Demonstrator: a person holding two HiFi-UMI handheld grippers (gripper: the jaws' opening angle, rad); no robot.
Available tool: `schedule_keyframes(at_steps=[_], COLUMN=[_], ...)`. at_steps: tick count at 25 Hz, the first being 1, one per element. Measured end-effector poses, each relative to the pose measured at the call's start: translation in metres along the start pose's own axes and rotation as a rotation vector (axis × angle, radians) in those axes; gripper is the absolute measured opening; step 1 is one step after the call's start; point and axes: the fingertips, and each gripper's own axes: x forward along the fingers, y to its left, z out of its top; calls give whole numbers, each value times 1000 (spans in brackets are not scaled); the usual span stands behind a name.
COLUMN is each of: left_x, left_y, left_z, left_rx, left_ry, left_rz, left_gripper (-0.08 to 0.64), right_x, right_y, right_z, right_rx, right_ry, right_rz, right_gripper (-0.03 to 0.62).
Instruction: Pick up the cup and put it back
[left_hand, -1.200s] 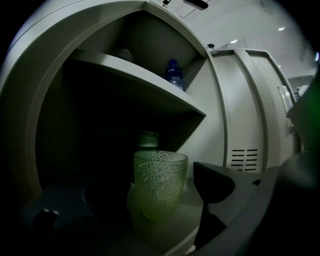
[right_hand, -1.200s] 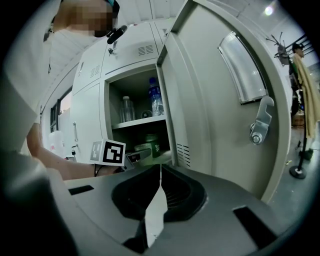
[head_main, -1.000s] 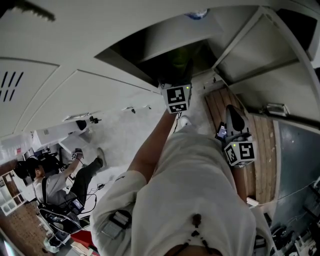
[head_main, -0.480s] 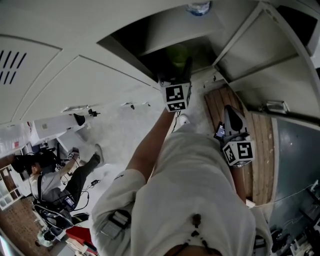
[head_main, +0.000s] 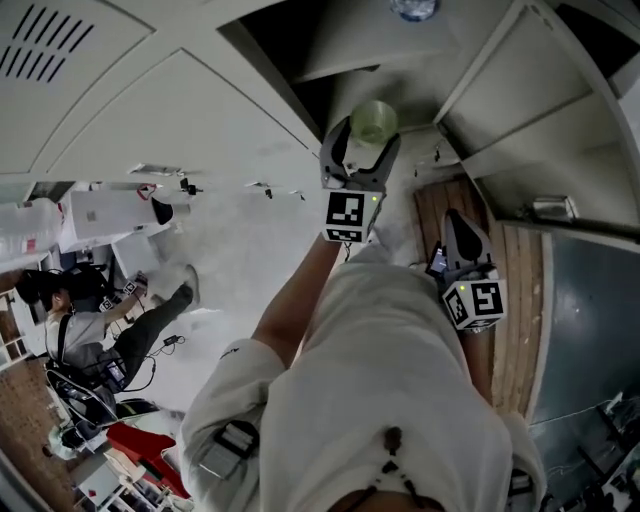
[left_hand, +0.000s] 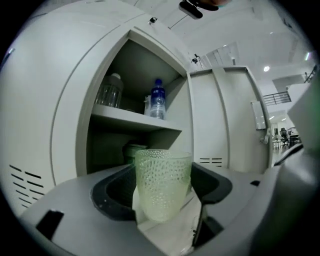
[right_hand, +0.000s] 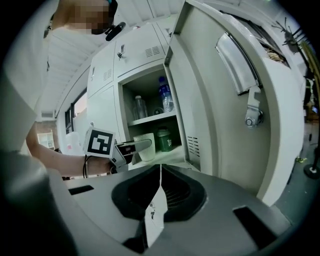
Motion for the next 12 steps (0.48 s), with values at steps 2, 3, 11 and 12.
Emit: schedule_keyframes(at_steps=[2, 3, 11, 12], left_x=[-13, -20, -82, -90], left_y=[-5, -8, -47, -54], left_z=[6, 8, 14, 14], left_rx=[2, 1, -19, -15], left_ry=[-13, -17, -6, -6], left_rz=[15, 25, 66, 67], left_gripper=[341, 341, 342, 342], right_x=[-4, -7, -46, -53], right_y=[1, 1, -6, -8], right_z=[-2, -2, 2, 3], right_rx=[-8, -12, -52, -58], right_ry=[-3, -6, -34, -36], right_rz=[30, 43, 127, 134], right_gripper=[26, 26, 26, 27])
